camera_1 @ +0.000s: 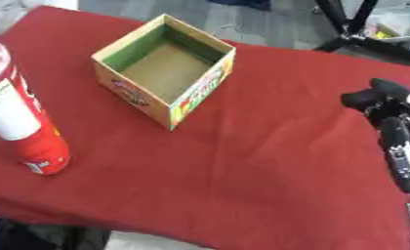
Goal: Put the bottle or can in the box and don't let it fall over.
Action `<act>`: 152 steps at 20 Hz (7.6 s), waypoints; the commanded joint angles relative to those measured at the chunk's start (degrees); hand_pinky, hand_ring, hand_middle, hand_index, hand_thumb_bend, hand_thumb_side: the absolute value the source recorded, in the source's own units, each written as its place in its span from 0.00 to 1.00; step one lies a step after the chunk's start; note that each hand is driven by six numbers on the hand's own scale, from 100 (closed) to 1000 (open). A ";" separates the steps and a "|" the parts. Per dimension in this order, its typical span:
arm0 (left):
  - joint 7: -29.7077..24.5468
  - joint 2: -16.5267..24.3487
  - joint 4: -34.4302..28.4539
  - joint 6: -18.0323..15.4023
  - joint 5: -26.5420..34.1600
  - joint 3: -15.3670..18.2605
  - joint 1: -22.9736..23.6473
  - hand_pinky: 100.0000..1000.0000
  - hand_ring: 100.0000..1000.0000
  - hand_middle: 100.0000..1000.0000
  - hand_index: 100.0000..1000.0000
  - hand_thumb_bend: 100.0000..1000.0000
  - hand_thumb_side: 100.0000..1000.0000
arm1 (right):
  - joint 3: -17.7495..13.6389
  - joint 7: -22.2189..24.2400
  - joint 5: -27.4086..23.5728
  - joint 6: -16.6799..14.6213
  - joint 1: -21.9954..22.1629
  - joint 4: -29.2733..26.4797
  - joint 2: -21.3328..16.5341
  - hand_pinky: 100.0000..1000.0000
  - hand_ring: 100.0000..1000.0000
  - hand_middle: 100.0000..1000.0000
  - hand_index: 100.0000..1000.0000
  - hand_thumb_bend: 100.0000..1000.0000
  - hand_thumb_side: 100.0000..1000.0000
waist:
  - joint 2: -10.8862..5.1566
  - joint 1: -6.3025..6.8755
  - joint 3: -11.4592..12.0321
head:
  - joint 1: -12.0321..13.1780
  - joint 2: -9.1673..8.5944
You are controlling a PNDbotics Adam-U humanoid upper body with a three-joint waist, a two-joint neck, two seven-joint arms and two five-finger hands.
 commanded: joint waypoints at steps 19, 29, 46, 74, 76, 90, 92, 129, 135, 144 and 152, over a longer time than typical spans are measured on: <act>-8.02 -2.60 -0.51 1.33 2.66 -3.58 -8.57 0.97 0.96 0.95 0.93 0.00 0.92 | 0.18 0.14 -1.32 0.77 -0.08 -1.02 -1.73 0.84 0.77 0.66 0.85 0.00 0.47 | -1.89 0.87 -0.31 | 6.14 -0.48; -11.57 -3.16 -0.51 1.79 2.00 -5.31 -10.18 1.00 0.96 0.96 0.93 0.00 1.00 | 0.32 0.23 -1.38 0.86 -0.08 -1.02 -1.75 0.84 0.77 0.66 0.85 0.00 0.47 | -1.94 0.84 -0.43 | 5.65 -0.53; -16.99 -5.74 3.91 0.92 -1.84 -9.04 -15.36 1.00 0.99 0.98 0.95 0.00 1.00 | 0.51 0.46 -1.35 1.28 -0.06 -1.02 -1.81 0.84 0.77 0.66 0.85 0.00 0.47 | -2.09 1.08 -0.68 | 5.63 -0.28; -17.17 -7.21 12.88 -0.28 -11.12 -10.56 -15.44 1.00 0.99 0.96 0.93 0.01 1.00 | 0.60 0.67 -0.76 1.22 0.06 -1.02 -1.61 0.83 0.77 0.66 0.85 0.00 0.47 | -1.88 0.91 -0.87 | 6.17 -0.65; -17.44 -7.38 13.42 -0.39 -11.35 -10.66 -15.43 1.00 0.99 0.96 0.93 0.01 1.00 | 0.62 0.68 -0.70 1.15 0.08 -1.02 -1.60 0.83 0.77 0.66 0.85 0.00 0.47 | -1.84 0.89 -0.89 | 6.22 -0.65; -19.38 -7.91 15.49 -0.62 -13.57 -10.95 -15.15 1.00 0.94 0.92 0.87 0.01 1.00 | 0.76 0.94 0.00 0.65 0.18 -1.02 -1.43 0.83 0.76 0.66 0.85 0.00 0.47 | -1.41 0.66 -0.96 | 6.44 -0.79; -19.93 -7.93 15.50 -0.63 -13.59 -11.08 -15.03 1.00 0.93 0.92 0.87 0.00 1.00 | 0.74 0.93 0.03 0.59 0.18 -1.02 -1.43 0.83 0.76 0.66 0.85 0.00 0.47 | -1.38 0.62 -0.99 | 6.47 -0.86; -36.45 -9.23 18.17 0.08 -8.68 -12.18 -14.95 0.66 0.86 0.93 0.88 0.17 0.96 | 0.64 1.04 0.59 0.79 0.29 -1.02 -0.85 0.83 0.76 0.66 0.85 0.00 0.47 | -1.02 0.48 -1.24 | 6.49 -0.65; -39.53 -9.41 18.30 0.78 -6.83 -12.19 -15.45 0.56 0.78 0.86 0.85 0.21 0.85 | 0.65 1.06 0.53 0.87 0.23 -1.02 -0.82 0.83 0.76 0.66 0.85 0.00 0.47 | -0.98 0.47 -1.23 | 6.47 -0.59; -40.85 -9.42 18.09 -0.48 -7.91 -12.81 -15.29 0.53 0.73 0.85 0.83 0.30 0.74 | 0.56 0.95 0.36 1.03 0.16 -1.02 -0.78 0.83 0.76 0.66 0.85 0.00 0.47 | -0.99 0.56 -1.32 | 6.47 -0.65; -43.85 -9.56 18.67 -1.53 -8.17 -13.21 -15.47 0.47 0.67 0.85 0.82 0.34 0.67 | 0.51 0.77 0.09 1.06 0.07 -1.02 -0.77 0.83 0.76 0.66 0.85 0.00 0.47 | -0.96 0.57 -1.34 | 6.47 -0.85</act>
